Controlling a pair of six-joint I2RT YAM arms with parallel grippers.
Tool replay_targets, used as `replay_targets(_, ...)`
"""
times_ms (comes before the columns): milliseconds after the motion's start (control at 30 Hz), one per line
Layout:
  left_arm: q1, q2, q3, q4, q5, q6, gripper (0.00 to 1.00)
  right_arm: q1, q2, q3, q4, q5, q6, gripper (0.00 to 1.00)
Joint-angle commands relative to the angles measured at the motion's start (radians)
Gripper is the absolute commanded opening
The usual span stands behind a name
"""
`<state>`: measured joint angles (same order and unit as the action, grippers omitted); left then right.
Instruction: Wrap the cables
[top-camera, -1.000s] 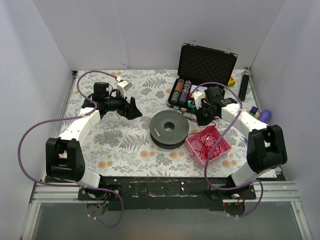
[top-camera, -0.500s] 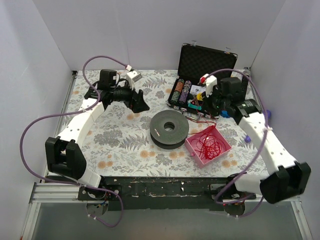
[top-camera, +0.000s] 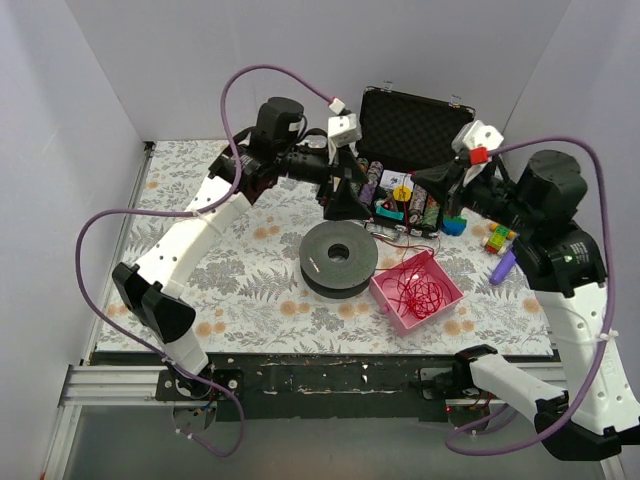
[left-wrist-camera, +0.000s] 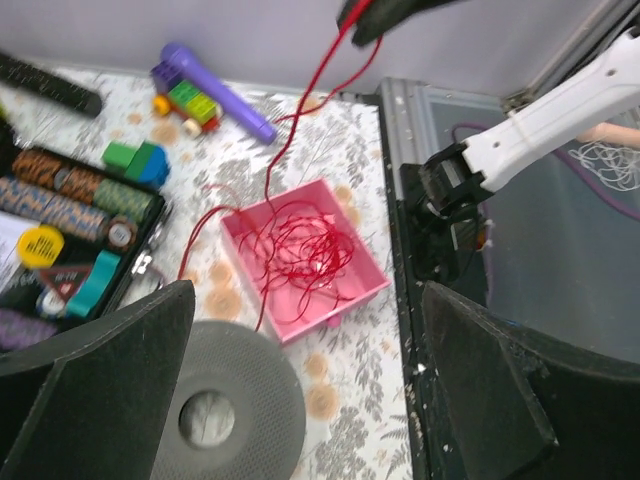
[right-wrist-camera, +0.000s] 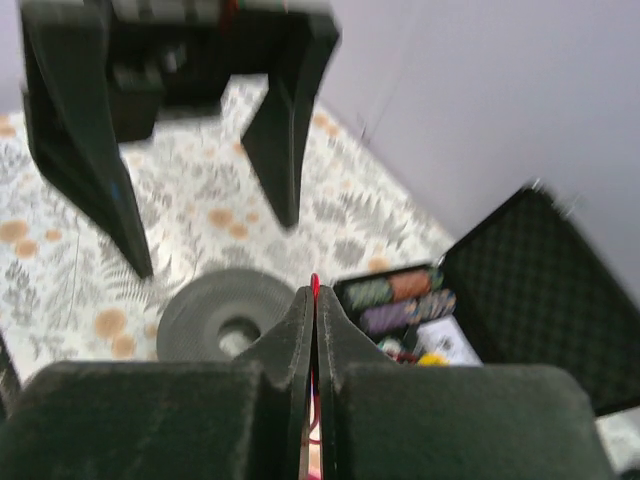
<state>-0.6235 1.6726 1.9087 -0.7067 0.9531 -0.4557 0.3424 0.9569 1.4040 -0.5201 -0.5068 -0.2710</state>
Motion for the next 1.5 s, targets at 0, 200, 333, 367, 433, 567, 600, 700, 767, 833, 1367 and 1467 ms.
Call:
replay_targets(0,-0.091,0.039,0.096,-0.017,-0.013,-0.038,0.98,0.003,0.020,0.182,0.098,-0.053,0.041,0.01)
replay_targets(200,-0.177,0.117,0.145,0.107,-0.100,-0.171,0.98,0.003,0.037,0.265,0.192,-0.056,0.078,0.01)
replay_targets(333,-0.211,0.174,0.170,0.164,-0.068,-0.245,0.98,0.004,0.066,0.348,0.235,-0.041,0.099,0.01)
replay_targets(367,-0.226,0.185,0.171,0.170,-0.065,-0.247,0.98,0.003,0.075,0.372,0.238,-0.035,0.098,0.01)
replay_targets(433,-0.255,0.205,0.179,0.176,-0.076,-0.245,0.98,0.004,0.095,0.414,0.246,-0.029,0.098,0.01)
replay_targets(567,-0.283,0.251,0.187,0.214,-0.146,-0.270,0.95,0.003,0.111,0.452,0.276,-0.050,0.116,0.01)
replay_targets(600,-0.283,0.263,0.190,0.225,-0.161,-0.276,0.91,0.003,0.112,0.454,0.287,-0.058,0.124,0.01)
replay_targets(700,-0.283,0.283,0.196,0.228,-0.212,-0.267,0.53,0.003,0.106,0.458,0.293,-0.052,0.124,0.01)
replay_targets(767,-0.285,0.277,0.185,0.217,-0.237,-0.255,0.25,0.003,0.095,0.469,0.281,-0.024,0.104,0.01)
replay_targets(833,-0.283,0.263,0.185,0.201,-0.254,-0.232,0.02,0.003,0.085,0.480,0.267,0.013,0.081,0.01)
replay_targets(1367,-0.283,0.248,0.697,0.070,-0.353,-0.225,0.00,0.003,0.023,0.386,0.201,0.231,-0.037,0.01)
replay_targets(1467,-0.283,0.245,0.756,0.070,-0.376,-0.215,0.00,0.003,0.017,0.353,0.200,0.272,-0.050,0.01)
